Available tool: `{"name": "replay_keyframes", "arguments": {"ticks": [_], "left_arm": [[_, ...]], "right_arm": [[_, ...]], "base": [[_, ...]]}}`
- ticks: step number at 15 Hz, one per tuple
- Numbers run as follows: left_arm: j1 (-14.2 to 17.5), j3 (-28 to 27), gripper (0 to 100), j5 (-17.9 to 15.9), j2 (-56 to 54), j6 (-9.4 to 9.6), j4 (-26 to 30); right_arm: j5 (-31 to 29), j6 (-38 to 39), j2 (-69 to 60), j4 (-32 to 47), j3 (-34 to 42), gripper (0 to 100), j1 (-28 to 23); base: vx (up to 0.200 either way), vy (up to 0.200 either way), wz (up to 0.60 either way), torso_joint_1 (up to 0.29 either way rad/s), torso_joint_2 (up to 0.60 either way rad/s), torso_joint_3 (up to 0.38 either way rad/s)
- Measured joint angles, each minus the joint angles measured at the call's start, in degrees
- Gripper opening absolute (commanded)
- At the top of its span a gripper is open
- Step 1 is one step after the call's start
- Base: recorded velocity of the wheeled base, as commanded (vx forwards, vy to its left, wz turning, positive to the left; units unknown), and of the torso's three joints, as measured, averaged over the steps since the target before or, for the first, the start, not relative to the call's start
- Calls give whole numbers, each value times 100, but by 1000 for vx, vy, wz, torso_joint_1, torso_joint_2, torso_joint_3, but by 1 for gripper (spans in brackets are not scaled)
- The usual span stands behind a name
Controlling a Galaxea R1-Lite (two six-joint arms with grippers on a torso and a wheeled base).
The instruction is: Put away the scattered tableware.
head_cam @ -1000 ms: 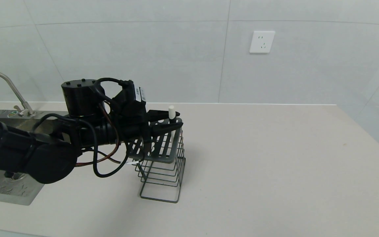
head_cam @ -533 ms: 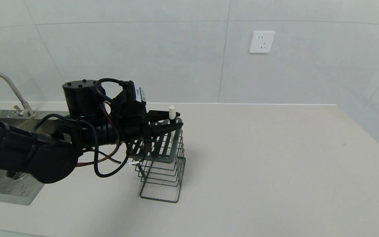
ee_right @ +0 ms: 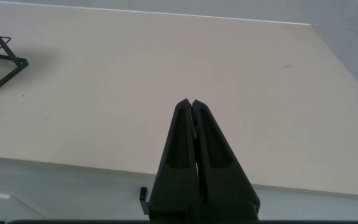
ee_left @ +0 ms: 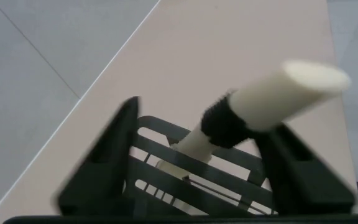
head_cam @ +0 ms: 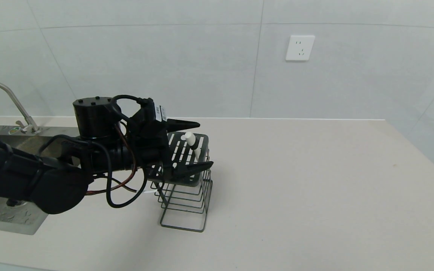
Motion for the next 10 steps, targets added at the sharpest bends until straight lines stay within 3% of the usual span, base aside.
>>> {"name": "replay_keyframes", "arguments": {"ticks": [6, 10], "left_arm": [[2, 168, 100, 5, -226, -17, -98], [138, 706, 100, 6, -1097, -90, -111]], "right_arm": [[0, 2, 2, 0, 0, 0, -2], [0, 0, 4, 0, 0, 0, -2]], "base": [[0, 0, 0, 0, 0, 0], [0, 0, 0, 0, 0, 0]]}}
